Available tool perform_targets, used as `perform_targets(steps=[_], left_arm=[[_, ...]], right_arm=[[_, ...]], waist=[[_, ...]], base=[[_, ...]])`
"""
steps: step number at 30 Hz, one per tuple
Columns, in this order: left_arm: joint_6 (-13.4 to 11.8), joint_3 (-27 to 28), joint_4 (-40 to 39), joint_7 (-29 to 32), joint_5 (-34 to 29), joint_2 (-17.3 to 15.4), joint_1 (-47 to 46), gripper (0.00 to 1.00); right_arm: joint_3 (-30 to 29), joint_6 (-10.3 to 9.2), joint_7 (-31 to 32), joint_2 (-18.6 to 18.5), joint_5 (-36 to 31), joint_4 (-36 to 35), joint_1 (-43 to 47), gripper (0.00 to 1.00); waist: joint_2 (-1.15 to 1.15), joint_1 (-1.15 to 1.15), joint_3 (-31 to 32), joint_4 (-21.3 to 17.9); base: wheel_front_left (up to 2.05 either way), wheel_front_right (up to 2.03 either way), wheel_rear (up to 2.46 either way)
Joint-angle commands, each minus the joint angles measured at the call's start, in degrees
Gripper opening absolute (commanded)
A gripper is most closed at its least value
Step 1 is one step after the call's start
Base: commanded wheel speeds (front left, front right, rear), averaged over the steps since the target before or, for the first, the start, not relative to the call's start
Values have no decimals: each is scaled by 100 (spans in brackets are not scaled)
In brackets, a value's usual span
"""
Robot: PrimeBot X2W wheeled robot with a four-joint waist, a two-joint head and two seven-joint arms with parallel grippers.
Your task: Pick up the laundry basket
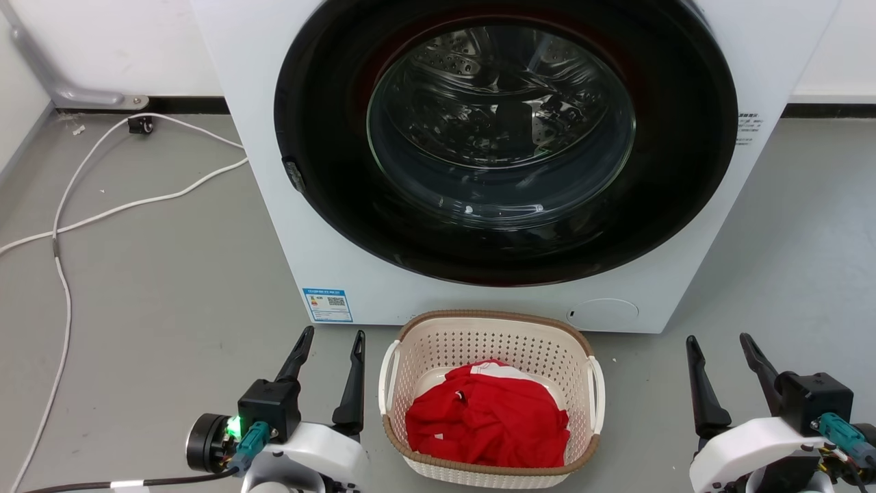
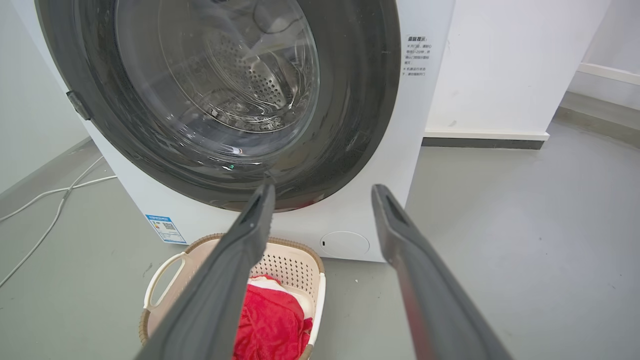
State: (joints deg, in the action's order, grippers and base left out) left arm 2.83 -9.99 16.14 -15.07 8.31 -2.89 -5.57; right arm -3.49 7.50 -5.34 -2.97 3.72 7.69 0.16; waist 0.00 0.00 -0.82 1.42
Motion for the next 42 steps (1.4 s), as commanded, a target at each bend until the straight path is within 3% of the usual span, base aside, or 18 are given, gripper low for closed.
perform_targets(steps=[1, 11, 21, 30, 42], left_arm=[[-16, 2, 5, -14, 4, 3, -65, 100], [-46, -30, 59, -13, -47, 3, -381, 100], [171, -58, 892, 43, -57, -100, -1601, 100], [398, -193, 2224, 462, 164, -326, -3022, 100], [467, -795, 3713, 910, 830, -611, -4187, 100]], right_arm=[[-5, -2, -24, 15, -11, 13, -17, 100], [-84, -2, -10, 15, 43, 27, -245, 100], [-224, -2, 72, 13, 127, 367, -1011, 100], [-207, -2, 228, 11, 135, 1337, -2077, 100], [247, -2, 283, 9, 427, 3156, -3405, 100]], waist=[[0, 0, -15, 1], [0, 0, -483, -27], [0, 0, -1747, -133], [0, 0, -2989, -285], [0, 0, -3982, -443]], base=[[0, 0, 0], [0, 0, 0], [0, 0, 0], [0, 0, 0], [0, 0, 0]])
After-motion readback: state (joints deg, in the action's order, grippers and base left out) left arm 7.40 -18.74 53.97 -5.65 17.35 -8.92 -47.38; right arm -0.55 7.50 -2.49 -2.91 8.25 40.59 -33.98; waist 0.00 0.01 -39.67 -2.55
